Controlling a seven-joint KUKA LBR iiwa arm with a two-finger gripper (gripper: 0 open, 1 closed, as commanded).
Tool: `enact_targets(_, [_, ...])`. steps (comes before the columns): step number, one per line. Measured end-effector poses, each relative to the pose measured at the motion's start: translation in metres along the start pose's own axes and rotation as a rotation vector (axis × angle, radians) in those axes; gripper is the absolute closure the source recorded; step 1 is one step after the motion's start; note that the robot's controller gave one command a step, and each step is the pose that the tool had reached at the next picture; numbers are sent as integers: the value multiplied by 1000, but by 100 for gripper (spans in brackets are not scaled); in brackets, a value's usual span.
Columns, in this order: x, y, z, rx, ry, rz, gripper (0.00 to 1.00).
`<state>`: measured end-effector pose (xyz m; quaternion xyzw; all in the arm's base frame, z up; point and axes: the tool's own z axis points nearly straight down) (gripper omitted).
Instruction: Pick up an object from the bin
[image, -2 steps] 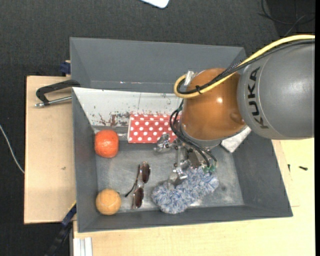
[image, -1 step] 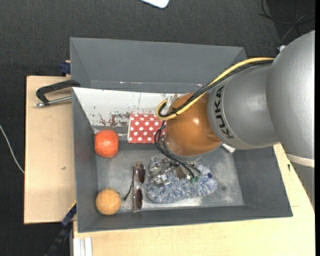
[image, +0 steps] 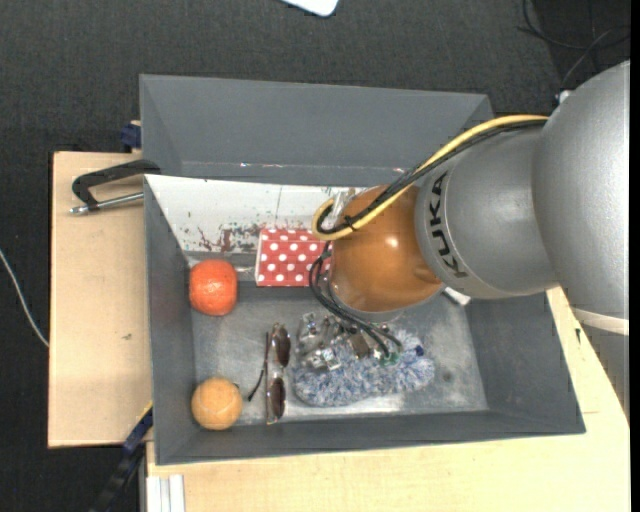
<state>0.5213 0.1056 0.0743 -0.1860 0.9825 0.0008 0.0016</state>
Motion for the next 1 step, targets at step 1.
enact_targets(1, [-1,9,-201,0,1,-82,100])
